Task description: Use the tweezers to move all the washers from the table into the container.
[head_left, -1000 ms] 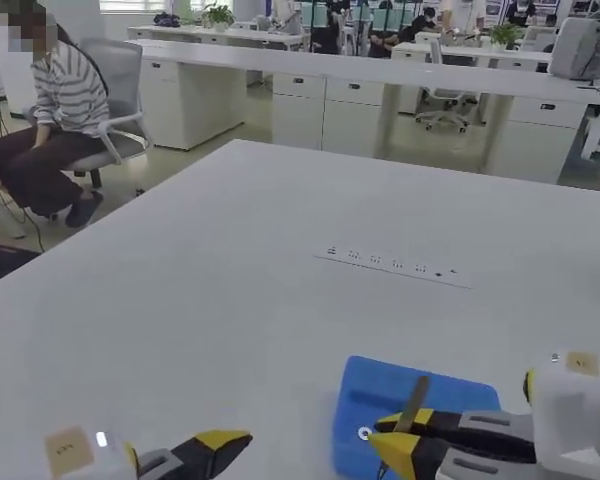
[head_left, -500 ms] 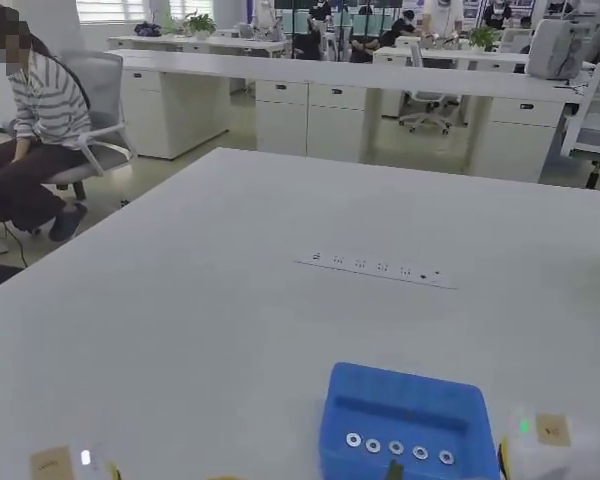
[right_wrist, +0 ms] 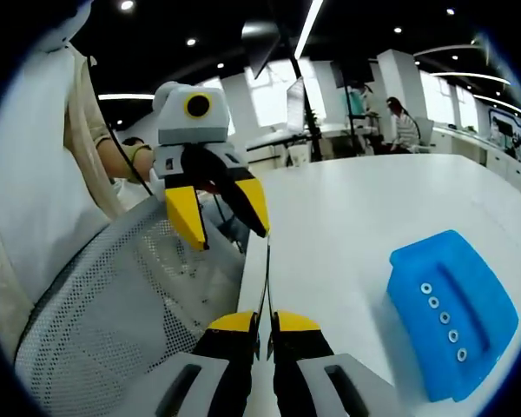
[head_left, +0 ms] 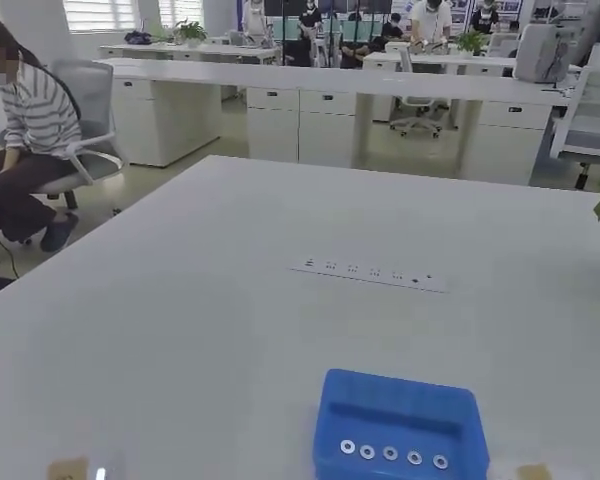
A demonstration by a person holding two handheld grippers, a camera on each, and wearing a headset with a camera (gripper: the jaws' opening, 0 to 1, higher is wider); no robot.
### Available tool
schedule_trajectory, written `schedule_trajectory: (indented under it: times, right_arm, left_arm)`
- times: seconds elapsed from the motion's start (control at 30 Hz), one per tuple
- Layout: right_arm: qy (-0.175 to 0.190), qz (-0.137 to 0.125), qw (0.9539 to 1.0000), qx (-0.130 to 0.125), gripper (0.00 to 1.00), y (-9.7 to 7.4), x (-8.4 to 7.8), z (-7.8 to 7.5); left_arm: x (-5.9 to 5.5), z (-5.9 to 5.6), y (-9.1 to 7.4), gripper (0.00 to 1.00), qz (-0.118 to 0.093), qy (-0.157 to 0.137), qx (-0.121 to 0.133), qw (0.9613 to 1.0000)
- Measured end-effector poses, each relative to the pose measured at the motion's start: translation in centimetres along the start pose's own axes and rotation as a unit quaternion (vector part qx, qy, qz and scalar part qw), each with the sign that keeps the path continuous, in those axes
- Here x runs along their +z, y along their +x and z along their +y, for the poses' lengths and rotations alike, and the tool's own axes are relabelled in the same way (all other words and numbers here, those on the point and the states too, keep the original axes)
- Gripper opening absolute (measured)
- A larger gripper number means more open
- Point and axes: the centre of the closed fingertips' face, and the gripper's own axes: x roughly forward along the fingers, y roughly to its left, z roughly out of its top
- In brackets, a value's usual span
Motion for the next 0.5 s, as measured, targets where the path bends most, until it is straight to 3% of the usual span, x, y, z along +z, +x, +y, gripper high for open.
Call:
schedule_trajectory:
  times: [0.2,0.3,0.37,0.5]
  right_arm:
    - [-0.035,0.034,0.9982,0.035,0.04,0.2,-0.5,1.2]
    - [-0.035,0.030,0.9981,0.040,0.04,0.2,-0.1,1.3]
    - [-0.052,0.047,0.9967,0.041,0.04,0.2,-0.3,1.4]
    - [-0.055,0.040,0.9969,0.040,0.04,0.0,0.2,1.4]
  left_arm:
    - [1.7,-1.0,0.7,0.19,-0.025,-0.009,-0.034,0.9991]
    - [1.6,-1.5,1.3,0.17,-0.009,0.012,-0.044,0.9989]
    - [1.8,-1.9,1.7,0.14,-0.006,0.020,-0.052,0.9984]
    - [1.6,-2.1,2.1,0.10,0.008,0.038,-0.062,0.9973]
